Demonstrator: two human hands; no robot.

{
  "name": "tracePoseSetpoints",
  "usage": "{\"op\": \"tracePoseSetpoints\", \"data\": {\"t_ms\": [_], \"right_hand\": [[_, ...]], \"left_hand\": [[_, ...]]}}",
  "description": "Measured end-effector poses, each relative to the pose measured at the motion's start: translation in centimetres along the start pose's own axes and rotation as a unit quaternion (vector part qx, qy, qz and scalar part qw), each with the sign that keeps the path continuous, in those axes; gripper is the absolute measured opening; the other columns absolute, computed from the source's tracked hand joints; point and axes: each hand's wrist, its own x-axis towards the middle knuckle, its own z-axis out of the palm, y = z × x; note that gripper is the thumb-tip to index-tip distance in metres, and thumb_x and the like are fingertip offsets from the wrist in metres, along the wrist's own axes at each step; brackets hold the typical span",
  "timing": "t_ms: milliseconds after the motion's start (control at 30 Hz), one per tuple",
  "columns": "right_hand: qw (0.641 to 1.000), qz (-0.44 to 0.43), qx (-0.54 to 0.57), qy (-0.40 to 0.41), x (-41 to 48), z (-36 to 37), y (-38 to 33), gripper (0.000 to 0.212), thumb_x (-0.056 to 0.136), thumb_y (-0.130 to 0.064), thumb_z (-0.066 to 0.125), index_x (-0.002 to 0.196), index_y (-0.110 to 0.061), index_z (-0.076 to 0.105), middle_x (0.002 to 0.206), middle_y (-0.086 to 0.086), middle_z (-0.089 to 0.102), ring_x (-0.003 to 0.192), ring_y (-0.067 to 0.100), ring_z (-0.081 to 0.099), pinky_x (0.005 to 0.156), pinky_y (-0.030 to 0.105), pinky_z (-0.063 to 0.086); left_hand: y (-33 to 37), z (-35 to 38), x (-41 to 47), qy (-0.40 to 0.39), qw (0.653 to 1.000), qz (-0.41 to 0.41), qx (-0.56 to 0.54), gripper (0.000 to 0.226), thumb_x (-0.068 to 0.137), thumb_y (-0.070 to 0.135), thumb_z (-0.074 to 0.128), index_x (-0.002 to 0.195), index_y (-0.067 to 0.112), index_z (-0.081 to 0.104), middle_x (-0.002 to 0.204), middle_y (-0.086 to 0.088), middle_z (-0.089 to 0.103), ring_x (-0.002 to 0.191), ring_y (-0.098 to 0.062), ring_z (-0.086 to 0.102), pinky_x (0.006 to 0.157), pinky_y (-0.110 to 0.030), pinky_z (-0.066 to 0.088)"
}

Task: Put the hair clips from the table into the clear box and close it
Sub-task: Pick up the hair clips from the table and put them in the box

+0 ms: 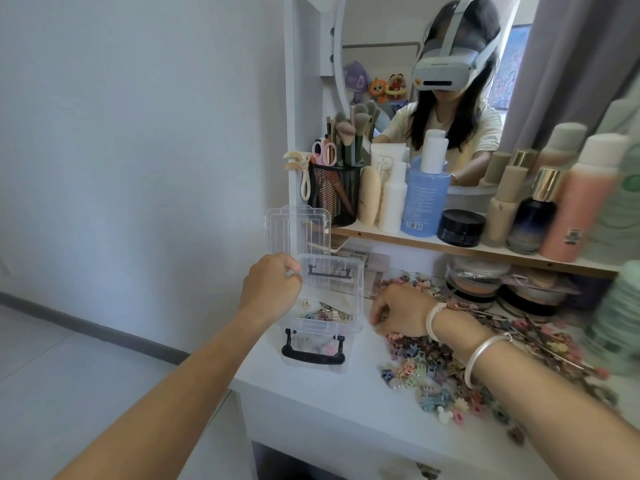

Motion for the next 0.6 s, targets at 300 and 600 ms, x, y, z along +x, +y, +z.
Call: {"op": "tracePoseSetpoints", "data": {"t_ms": [300, 600], "right_hand": [[0.914, -0.034, 0.375, 0.151, -1.9, -6.0, -1.6, 0.016, 0.082, -0.003, 0.063, 0.075, -0.016, 0.069, 0.075, 0.001, 0.066, 0.054, 0.003, 0.063, 0.061, 0.013, 0.057], [0.957, 0.006, 0.212, 0.199, 0.3, -4.4, -0.7, 0.010, 0.088, -0.020, 0.057, 0.090, -0.023, 0.066, 0.086, -0.003, 0.067, 0.094, 0.022, 0.062, 0.092, 0.036, 0.050]], "left_hand": [[0.6, 0.3, -0.4, -0.006, 1.000, 0.005, -0.005, 0.027, 0.090, 0.007, 0.046, 0.112, 0.009, 0.060, 0.129, -0.008, 0.056, 0.118, -0.025, 0.051, 0.096, -0.028, 0.038], [0.8, 0.7, 0.0, -0.003, 1.000, 0.005, -0.003, 0.026, 0.089, 0.007, 0.047, 0.110, 0.010, 0.062, 0.128, -0.008, 0.057, 0.117, -0.025, 0.052, 0.096, -0.029, 0.038]]}}
